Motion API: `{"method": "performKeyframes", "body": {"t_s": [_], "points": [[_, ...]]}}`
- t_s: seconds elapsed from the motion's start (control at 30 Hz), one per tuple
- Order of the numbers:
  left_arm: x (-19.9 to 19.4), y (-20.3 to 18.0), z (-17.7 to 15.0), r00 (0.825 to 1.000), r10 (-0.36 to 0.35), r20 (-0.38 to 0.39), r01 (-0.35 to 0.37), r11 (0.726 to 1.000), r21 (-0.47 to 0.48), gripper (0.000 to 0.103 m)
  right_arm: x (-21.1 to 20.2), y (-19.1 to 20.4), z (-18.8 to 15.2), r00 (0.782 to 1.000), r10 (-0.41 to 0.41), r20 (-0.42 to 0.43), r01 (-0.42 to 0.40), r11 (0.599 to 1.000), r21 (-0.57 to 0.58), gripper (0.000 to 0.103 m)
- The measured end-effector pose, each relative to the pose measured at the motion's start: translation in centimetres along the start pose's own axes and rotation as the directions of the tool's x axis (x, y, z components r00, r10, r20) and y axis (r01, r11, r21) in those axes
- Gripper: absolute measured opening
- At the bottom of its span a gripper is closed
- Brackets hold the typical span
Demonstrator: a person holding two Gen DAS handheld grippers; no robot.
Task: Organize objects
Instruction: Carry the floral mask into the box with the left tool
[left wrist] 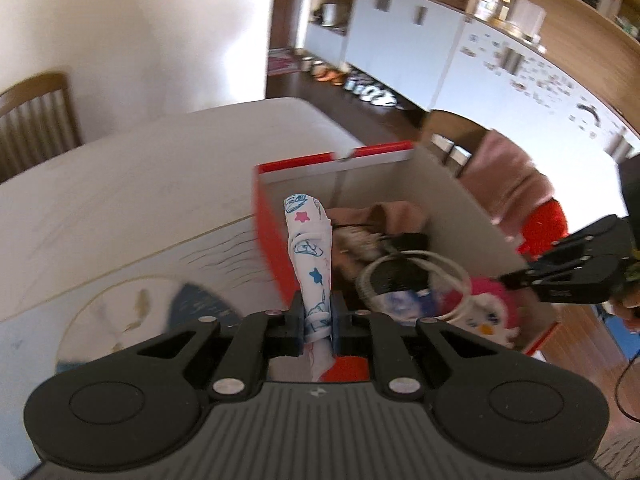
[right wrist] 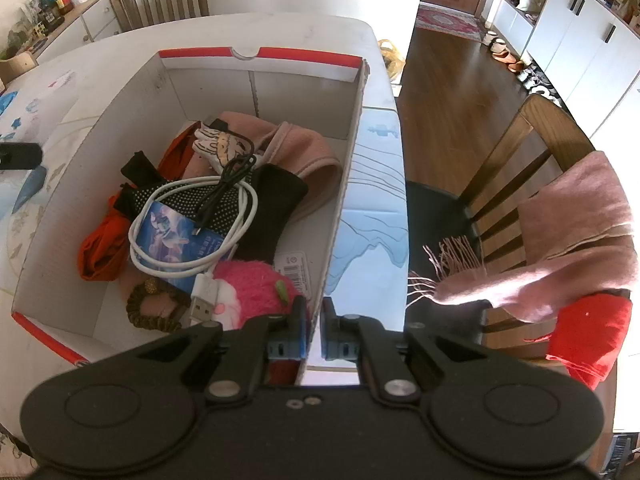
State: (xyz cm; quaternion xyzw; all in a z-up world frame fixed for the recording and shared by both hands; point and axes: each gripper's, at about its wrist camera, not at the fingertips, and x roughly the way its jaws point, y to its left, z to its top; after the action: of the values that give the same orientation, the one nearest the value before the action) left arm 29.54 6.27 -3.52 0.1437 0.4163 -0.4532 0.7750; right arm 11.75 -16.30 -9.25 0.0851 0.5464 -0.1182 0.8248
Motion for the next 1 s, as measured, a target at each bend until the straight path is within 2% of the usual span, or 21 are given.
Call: {"method": "performKeyframes", "body": {"t_s": [0.17,0.43,0.7,1.0], "points": [[1.4,-3.4,1.3,0.999,-0.037,-0.013,0.038,0.996,0.083,0.011,0.0,-0.1,0.0,1.0,0.004,0.003,-0.004,1.0,-0.003,0.006],[4.8,-7.1,2.2,0.998,-0.04,-0.055,0.048,0.984,0.171,0.011,0.0,-0.2,-0.1,1.0,0.009,0.008,-0.009,1.0,0.0,0.006],[9.2,-8.0,2.6,0.993,0.015,-0.116,0.011,0.976,0.219,0.011,0.0,-0.3,-0.1,1.0,0.014,0.009,-0.014,1.0,0.002,0.006],[12.5,-7.8,2.4,0.981,0.05,-0.187,-0.007,0.975,0.222,0.011,0.1,-0.3,-0.1,1.0,0.016,0.01,-0.016,1.0,0.005,0.006]]}}
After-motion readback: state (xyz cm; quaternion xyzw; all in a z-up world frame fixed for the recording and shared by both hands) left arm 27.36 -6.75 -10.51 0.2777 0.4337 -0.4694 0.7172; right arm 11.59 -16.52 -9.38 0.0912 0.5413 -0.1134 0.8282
